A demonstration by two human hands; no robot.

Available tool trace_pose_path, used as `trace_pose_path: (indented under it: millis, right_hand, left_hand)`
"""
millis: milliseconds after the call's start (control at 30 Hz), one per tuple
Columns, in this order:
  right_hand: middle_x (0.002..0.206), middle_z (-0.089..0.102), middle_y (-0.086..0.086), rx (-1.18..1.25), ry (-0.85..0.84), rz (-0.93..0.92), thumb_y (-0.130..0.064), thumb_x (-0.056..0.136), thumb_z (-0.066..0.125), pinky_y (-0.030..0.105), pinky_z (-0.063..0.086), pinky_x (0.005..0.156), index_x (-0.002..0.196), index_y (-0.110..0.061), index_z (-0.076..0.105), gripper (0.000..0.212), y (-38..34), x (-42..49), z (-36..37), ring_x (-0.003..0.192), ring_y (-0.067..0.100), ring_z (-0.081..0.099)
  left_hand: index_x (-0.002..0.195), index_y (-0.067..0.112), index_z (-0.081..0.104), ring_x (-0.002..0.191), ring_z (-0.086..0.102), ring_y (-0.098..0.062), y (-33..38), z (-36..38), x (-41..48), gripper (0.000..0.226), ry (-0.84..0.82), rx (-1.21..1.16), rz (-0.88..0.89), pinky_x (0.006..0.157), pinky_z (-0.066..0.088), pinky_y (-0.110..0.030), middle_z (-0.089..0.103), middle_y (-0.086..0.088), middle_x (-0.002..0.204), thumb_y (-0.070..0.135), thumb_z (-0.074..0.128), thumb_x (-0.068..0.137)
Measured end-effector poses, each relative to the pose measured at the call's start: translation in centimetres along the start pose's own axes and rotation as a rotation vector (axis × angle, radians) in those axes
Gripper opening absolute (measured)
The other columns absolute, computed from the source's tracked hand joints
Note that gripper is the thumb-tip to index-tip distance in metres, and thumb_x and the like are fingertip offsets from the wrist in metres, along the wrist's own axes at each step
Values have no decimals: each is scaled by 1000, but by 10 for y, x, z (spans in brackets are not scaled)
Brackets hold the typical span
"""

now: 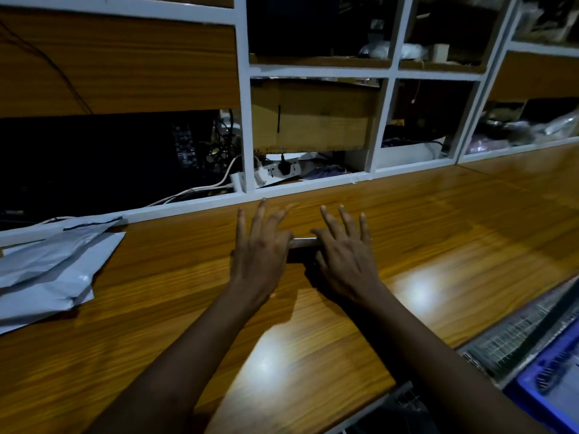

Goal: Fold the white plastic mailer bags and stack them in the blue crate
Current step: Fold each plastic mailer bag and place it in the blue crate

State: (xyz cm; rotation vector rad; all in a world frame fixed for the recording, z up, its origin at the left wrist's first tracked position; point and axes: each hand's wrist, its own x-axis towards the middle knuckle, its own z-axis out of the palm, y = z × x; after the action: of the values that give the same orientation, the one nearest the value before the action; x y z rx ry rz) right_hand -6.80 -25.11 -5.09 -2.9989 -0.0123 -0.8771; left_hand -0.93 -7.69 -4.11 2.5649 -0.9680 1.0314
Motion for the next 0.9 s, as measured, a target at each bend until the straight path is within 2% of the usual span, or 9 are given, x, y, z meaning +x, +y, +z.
trace_pose_path:
  millis: [67,167,300,467,633,800,900]
  right_hand:
    - [157,35,11,-18,39,34,-45,89,28,64,11,117,105,-19,64,47,14,2,-10,149,38,19]
    - [153,43,12,-82,119,110,-40,91,31,67,15,115,86,-16,65,42,45,2,-30,146,41,26]
    - [150,47,12,-156,186,240,-37,87,31,63,11,116,78,-17,62,38,94,-17,-66,146,40,27]
    - [148,49,12,-250,248,410,-36,81,34,63,13,115,64,-15,62,39,173,-68,-108,144,41,30]
    - [151,47,8,-350,210,657,-36,78,29,60,14,116,65,-15,67,45,250,-162,-144,146,37,28]
    - [150,47,8,-365,147,849,-38,77,21,62,9,118,64,-14,65,52,306,-254,-159,147,37,26]
    - [153,44,3,-388,49,953,-38,80,21,59,6,119,76,-13,72,57,332,-295,-153,148,34,23]
  left_hand:
    - [89,21,68,145,28,-36,19,-7,16,6,16,-34,22,116,15,-63,48,-7,147,22,63,92]
    - [106,19,67,143,33,-35,52,-11,42,15,-1,-170,14,117,11,-48,48,-9,147,22,56,97]
    - [88,21,66,142,33,-40,109,-1,84,10,61,-58,171,112,15,-68,52,-10,144,28,62,92]
    - [92,21,64,147,23,-39,208,12,121,16,66,-167,359,114,12,-68,40,-11,153,30,52,96]
    - [98,22,61,150,11,-38,340,27,130,19,5,-307,539,114,3,-67,27,-11,160,31,45,99]
    - [118,20,61,151,6,-38,452,51,112,28,-90,-392,702,114,0,-65,20,-11,163,33,44,100]
    - [119,20,61,151,4,-37,501,72,97,28,-207,-419,755,115,-1,-63,18,-11,163,34,45,100]
